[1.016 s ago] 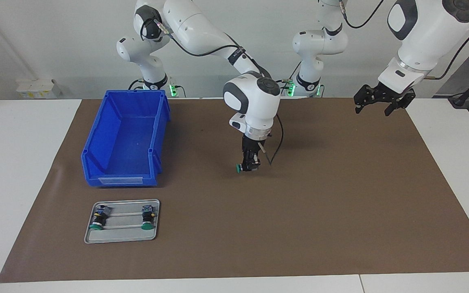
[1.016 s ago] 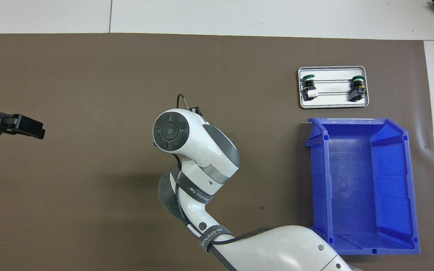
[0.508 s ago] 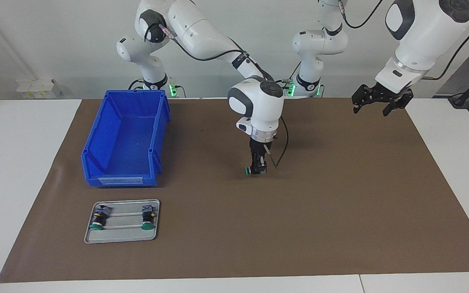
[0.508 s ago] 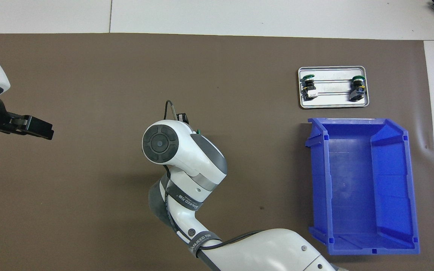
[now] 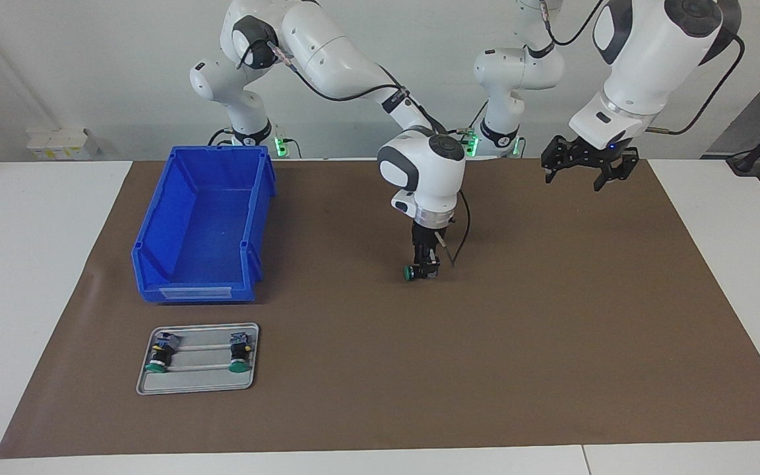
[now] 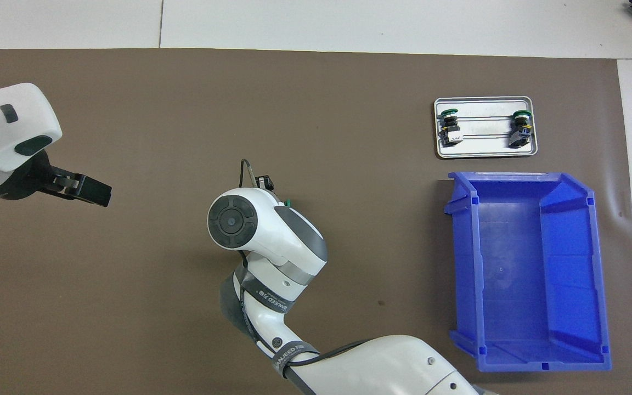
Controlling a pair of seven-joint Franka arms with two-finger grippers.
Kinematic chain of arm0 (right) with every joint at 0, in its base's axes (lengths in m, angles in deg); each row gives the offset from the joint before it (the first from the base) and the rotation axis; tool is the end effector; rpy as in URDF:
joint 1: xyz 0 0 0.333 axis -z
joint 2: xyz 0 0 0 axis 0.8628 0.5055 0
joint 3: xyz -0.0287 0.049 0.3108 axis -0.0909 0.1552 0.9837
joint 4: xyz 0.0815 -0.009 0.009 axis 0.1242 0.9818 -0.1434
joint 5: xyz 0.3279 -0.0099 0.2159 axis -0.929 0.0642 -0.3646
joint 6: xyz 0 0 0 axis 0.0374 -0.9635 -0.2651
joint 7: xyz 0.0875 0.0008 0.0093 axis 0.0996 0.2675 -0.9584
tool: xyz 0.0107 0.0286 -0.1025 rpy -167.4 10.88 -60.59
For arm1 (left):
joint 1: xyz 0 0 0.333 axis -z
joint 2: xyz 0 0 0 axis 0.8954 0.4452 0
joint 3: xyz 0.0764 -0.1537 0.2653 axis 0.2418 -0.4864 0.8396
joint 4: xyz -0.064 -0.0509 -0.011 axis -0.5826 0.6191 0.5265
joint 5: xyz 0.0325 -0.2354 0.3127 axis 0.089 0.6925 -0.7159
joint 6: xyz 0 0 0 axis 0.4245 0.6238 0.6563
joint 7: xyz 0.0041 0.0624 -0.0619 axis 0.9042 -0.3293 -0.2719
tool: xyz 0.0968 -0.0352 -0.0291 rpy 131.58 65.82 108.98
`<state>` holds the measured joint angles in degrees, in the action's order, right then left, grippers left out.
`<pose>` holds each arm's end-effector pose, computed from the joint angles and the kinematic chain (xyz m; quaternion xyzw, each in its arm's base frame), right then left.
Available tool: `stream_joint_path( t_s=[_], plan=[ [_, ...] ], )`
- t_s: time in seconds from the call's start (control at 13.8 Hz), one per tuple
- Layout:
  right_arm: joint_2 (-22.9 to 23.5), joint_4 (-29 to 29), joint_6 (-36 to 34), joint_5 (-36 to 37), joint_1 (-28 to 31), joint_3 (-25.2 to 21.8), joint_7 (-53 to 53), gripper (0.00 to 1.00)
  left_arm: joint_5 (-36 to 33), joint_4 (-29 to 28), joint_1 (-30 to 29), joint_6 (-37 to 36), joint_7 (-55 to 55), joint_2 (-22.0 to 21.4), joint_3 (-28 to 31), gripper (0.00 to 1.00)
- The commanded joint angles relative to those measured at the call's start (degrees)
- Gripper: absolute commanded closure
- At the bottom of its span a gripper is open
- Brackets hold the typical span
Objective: Place and press button with both arms
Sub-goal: 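Carry the button to mid-mat with the right gripper while the left gripper approaches, then grasp the button with the left gripper while the right gripper withdraws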
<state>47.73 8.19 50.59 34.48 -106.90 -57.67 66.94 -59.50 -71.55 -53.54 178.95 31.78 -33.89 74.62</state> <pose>0.5325 0.4949 0.3141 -0.7529 0.6505 -0.0941 0.0332 0.5383 -0.1092 0.5941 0.9868 -0.1600 -0.0223 0.0124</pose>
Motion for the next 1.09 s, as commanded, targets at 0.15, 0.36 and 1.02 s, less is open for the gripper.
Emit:
stream_joint_path(
  t_s=[0.15,0.36,1.02],
  plan=[
    [-3.3,0.7,-1.9,4.5,-0.1,0.1,-1.7,0.00,3.8,-8.6,4.5,10.9,3.0,-3.7,0.6,0.00],
    [-13.5,8.2,-0.9,3.5,5.3,0.3,-14.5,0.00,3.8,-10.3,6.5,13.9,16.9,-3.3,0.6,0.00],
    [-30.9,16.7,-7.6,-7.8,28.3,0.2,-81.2,0.00,3.8,-13.0,19.0,30.4,28.0,5.8,0.7,0.05]
  ],
)
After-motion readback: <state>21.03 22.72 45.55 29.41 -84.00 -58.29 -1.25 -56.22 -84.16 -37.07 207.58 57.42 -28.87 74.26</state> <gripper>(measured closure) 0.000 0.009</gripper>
